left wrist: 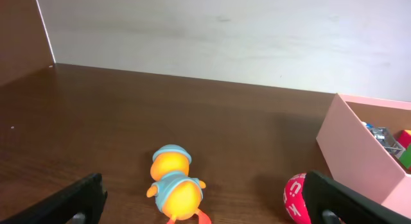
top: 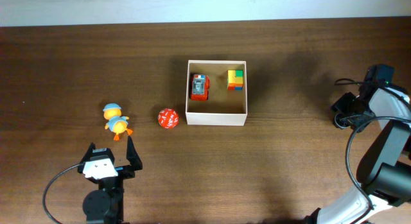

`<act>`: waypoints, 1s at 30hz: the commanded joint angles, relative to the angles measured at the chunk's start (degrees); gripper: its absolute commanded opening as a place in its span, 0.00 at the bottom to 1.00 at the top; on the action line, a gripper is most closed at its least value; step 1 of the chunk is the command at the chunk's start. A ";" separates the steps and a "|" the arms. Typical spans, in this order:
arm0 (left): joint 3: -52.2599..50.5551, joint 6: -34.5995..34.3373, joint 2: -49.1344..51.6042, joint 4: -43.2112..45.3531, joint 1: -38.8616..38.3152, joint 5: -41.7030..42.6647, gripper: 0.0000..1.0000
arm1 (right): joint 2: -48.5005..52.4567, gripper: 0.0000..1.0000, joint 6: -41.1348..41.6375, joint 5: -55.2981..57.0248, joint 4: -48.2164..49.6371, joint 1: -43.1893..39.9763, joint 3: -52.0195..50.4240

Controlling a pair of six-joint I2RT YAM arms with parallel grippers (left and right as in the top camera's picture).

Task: Pack container
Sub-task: 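Lower the right gripper and grasp the black wheel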

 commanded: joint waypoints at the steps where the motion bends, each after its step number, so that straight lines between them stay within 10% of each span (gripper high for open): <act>1: -0.37 0.90 -0.33 0.15 0.28 0.98 0.99 | 0.46 0.66 0.57 -0.04 0.39 -0.50 -0.39; 16: -0.37 0.92 -0.33 0.15 0.28 1.01 0.99 | 3.23 0.65 0.55 0.11 0.85 -0.50 -0.39; 30: -0.37 0.90 -0.33 0.15 0.28 0.98 0.99 | 3.23 0.41 0.55 0.07 1.68 -0.50 -0.37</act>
